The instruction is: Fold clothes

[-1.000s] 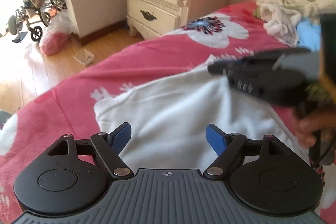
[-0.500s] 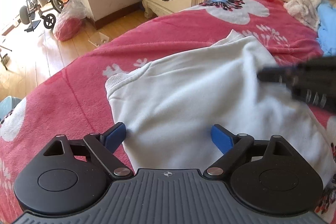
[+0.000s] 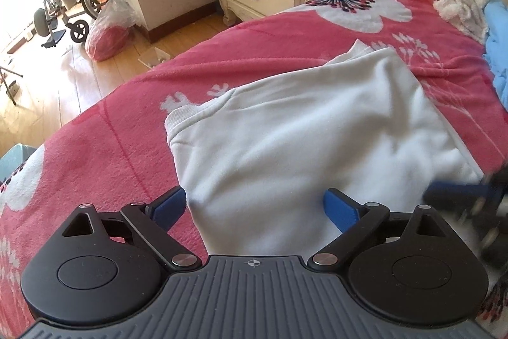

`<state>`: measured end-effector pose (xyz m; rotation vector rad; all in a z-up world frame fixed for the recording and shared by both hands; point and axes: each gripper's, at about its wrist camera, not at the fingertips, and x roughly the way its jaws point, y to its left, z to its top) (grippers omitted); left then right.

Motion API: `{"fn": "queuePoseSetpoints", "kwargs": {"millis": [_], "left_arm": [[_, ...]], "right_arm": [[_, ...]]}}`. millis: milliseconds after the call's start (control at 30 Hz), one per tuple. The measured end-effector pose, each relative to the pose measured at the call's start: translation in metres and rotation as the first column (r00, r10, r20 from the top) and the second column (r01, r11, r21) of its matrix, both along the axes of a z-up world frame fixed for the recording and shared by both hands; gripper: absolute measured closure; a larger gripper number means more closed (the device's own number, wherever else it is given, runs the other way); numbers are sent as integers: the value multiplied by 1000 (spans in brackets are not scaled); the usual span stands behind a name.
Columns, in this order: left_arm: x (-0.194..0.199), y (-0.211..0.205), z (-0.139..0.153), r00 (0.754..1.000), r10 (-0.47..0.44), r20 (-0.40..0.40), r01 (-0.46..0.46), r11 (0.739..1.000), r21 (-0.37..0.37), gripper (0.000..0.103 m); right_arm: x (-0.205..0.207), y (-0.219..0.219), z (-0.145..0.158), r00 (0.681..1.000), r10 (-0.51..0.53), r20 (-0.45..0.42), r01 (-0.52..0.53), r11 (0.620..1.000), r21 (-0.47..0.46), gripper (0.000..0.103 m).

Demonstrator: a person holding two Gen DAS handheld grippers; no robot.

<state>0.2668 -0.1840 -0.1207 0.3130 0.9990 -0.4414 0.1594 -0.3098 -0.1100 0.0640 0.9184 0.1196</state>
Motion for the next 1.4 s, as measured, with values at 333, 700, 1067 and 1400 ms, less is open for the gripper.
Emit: {"fn": "queuePoseSetpoints", "kwargs": {"millis": [333, 700, 1067, 1400], "left_arm": [[2, 2, -2, 1000, 16, -8, -16, 1000, 2, 5], [-29, 22, 8, 1000, 30, -6, -30, 999, -19, 5], [-34, 24, -10, 996, 54, -65, -54, 999, -6, 3], [-45, 23, -13, 997, 77, -31, -77, 997, -6, 0]], "right_arm": [[-10, 15, -17, 999, 28, 38, -25, 996, -90, 99], [-16, 13, -21, 997, 20, 70, -15, 997, -79, 99], [-15, 9, -23, 997, 13, 76, -8, 998, -57, 99], [-17, 12, -24, 996, 12, 84, -6, 998, -67, 99]]}}
